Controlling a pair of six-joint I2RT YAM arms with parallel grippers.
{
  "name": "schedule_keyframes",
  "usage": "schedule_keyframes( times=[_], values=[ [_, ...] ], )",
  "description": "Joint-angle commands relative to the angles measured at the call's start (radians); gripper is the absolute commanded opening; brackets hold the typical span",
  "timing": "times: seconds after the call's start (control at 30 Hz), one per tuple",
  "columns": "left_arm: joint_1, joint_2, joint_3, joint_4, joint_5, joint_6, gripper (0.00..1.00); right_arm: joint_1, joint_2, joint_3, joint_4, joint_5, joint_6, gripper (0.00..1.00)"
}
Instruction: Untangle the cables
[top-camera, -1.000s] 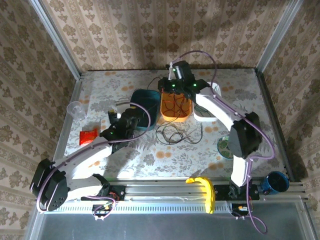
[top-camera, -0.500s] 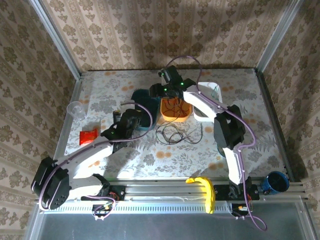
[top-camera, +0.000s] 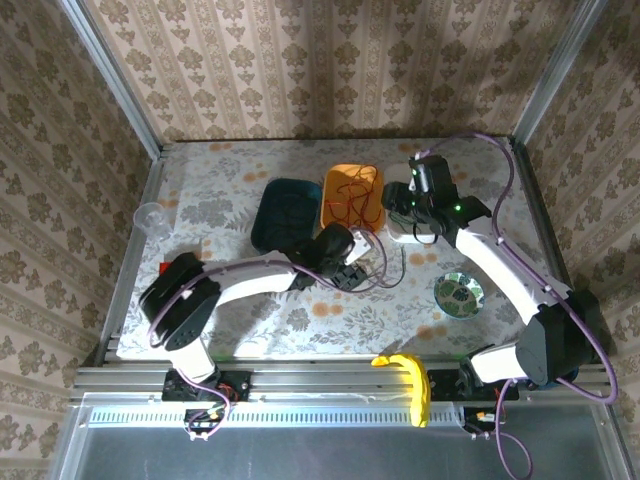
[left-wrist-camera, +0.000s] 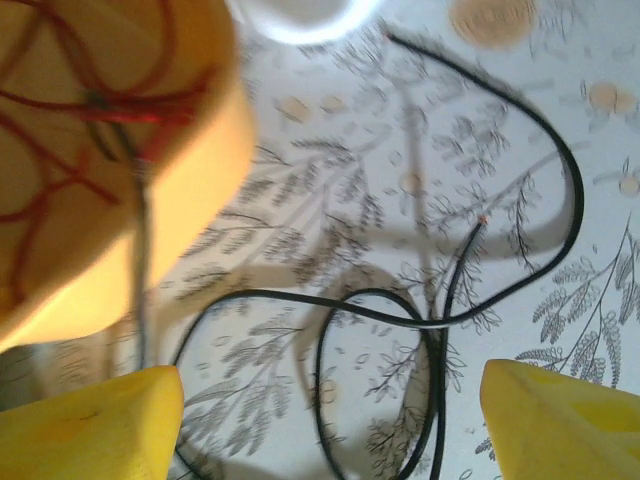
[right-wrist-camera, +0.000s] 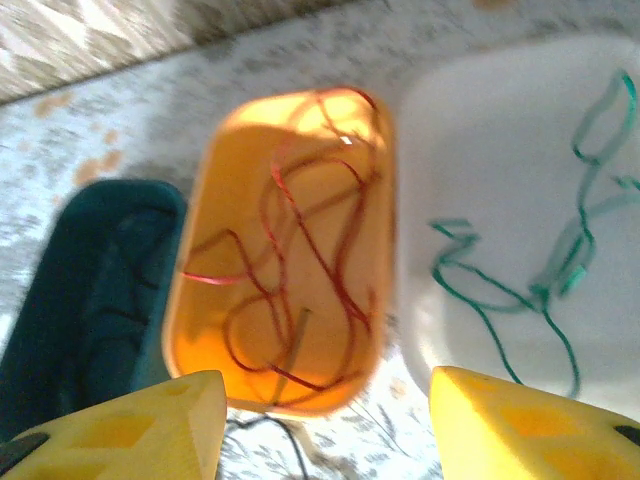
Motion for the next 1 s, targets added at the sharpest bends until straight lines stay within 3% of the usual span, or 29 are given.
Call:
schedule_keyframes(
  times=[0.0, 0.5, 0.8, 0.97],
  values=[
    [-0.003, 0.048, 0.046, -0.045, 0.024, 0.075, 0.78, -0.004, -0.039, -0.047, -0.012, 0.037, 0.029, 0.57],
    [-0.010, 0.133, 0.102, -0.108, 0.053, 0.156, 0.76, -0.012, -0.020, -0.053, -0.003, 0.016, 0.033, 0.57],
    [-0.019, 0.240, 0.217, -0.134, 0.002, 0.282, 0.76, -0.024, -0.016, -0.055, -0.001, 0.004, 0.043, 0.57],
    [-0.021, 0.293, 0.282, -0.236, 0.066, 0.363, 0.74, -0.049, -0.026, -0.068, -0.006, -0.017, 0.053, 0.57]
  ],
)
